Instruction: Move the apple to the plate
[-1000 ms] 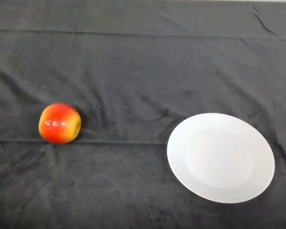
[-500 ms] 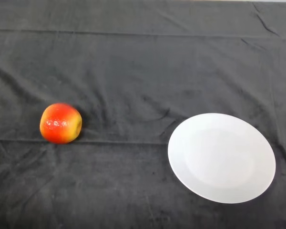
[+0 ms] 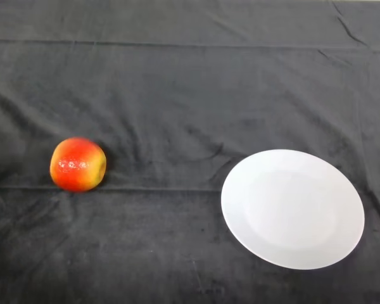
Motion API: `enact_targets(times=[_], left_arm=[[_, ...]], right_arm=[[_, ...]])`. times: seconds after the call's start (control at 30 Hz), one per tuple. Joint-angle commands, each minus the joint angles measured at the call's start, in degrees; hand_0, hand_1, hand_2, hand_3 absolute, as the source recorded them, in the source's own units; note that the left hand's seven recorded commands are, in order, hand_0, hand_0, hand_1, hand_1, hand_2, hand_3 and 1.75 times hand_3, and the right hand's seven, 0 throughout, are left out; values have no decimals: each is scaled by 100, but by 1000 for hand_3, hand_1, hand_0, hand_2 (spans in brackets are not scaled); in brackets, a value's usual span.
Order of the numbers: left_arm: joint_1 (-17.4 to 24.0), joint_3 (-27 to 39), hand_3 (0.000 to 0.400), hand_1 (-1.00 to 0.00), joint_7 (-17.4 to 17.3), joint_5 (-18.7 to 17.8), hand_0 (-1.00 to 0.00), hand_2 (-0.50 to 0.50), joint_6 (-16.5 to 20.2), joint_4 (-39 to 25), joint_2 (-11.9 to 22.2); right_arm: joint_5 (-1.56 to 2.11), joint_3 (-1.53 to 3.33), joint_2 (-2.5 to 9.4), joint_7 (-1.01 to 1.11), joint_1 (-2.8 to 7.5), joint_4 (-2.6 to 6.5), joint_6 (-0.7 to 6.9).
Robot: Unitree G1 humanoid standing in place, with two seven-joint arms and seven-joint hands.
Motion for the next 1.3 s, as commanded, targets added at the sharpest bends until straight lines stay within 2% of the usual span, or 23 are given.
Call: enact_targets(times=[0.03,0.3,0.57,1.3], left_arm=[[-154,-192,0,0,-87,169,0,0,-131,-221,-72],[-144,-730,0,0,-341,687,0,0,-262,-272,-425],[-105,-1182,0,0,-650,1115,0,0,-350,-303,-598],[-83,-2171,0,0,-1029,1962,0,0,-668,-360,-1072]], right_arm=[[97,-20,-101,6,-83,-19,-48],[97,-18,-95,0,-79,-31,-47],[96,-15,-91,-5,-76,-42,-46],[97,-11,-83,-15,-69,-61,-42]])
